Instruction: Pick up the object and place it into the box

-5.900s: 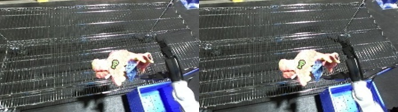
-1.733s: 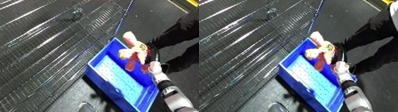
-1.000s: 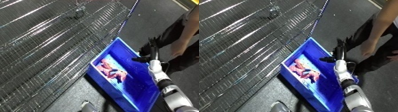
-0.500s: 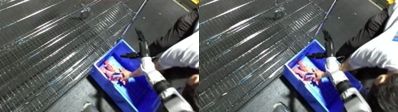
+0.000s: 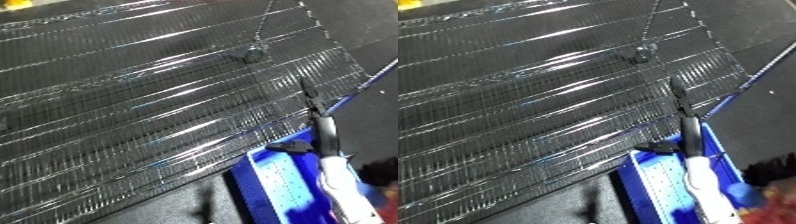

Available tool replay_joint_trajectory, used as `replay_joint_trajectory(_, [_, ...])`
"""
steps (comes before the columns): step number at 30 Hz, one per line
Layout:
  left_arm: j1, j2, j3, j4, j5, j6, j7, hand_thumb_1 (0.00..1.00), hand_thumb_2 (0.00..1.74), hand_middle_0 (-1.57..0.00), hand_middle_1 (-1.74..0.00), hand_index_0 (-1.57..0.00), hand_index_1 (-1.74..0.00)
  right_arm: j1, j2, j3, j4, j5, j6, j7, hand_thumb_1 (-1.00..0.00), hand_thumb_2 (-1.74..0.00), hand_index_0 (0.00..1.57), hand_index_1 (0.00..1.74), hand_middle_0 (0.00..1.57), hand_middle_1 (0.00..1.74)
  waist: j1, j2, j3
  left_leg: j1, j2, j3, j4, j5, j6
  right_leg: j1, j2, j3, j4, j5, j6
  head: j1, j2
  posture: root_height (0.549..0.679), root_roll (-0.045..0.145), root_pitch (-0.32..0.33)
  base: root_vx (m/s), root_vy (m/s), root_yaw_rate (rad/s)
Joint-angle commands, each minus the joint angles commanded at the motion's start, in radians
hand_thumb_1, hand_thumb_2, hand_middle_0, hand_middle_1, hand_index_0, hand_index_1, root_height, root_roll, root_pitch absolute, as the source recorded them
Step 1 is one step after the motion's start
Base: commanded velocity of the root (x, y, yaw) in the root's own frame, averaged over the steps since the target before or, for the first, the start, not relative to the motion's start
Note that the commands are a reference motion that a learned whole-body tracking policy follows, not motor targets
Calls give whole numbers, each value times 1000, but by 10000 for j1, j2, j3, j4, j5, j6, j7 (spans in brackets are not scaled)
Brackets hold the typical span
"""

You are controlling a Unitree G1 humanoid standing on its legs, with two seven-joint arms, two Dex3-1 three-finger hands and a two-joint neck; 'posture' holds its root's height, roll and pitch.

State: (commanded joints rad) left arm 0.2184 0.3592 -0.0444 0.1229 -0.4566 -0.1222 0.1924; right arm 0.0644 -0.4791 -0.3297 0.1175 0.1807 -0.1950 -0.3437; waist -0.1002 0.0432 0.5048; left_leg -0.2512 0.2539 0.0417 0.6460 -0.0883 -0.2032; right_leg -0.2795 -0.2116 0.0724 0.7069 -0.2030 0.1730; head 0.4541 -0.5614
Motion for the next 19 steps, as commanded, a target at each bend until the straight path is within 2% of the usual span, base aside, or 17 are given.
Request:
replay_joint_trajectory(3, [72,-46,100,-23,30,4,31,1000,1740,-1570,-1740,-1570,-1740,-123,52,370,-145,-164,72,96,0,0,0,0,0,0,193,-25,50,-59,-33,-110,-52,75,4,11,-6,-67,17,2,-5,-707,104,624,47,-229,-14,1,110])
replay_joint_trajectory(8, [-8,-18,131,60,170,26,82,1000,1740,-1570,-1740,-1570,-1740,-341,-15,738,-193,-505,167,73,0,0,0,0,0,0,389,-84,69,-107,-44,-210,-134,144,13,1,-27,-171,78,-13,8,-1590,-23,623,44,-230,-13,10,70])
replay_joint_trajectory(19, [-353,64,102,56,316,55,203,1000,1740,-1570,-1740,-1570,-1740,-634,-195,1031,-488,-1008,243,-61,0,0,0,0,0,0,618,-246,123,-131,-24,-294,-180,184,35,-16,-55,-309,186,-36,20,-2216,188,623,43,-232,4,15,27])
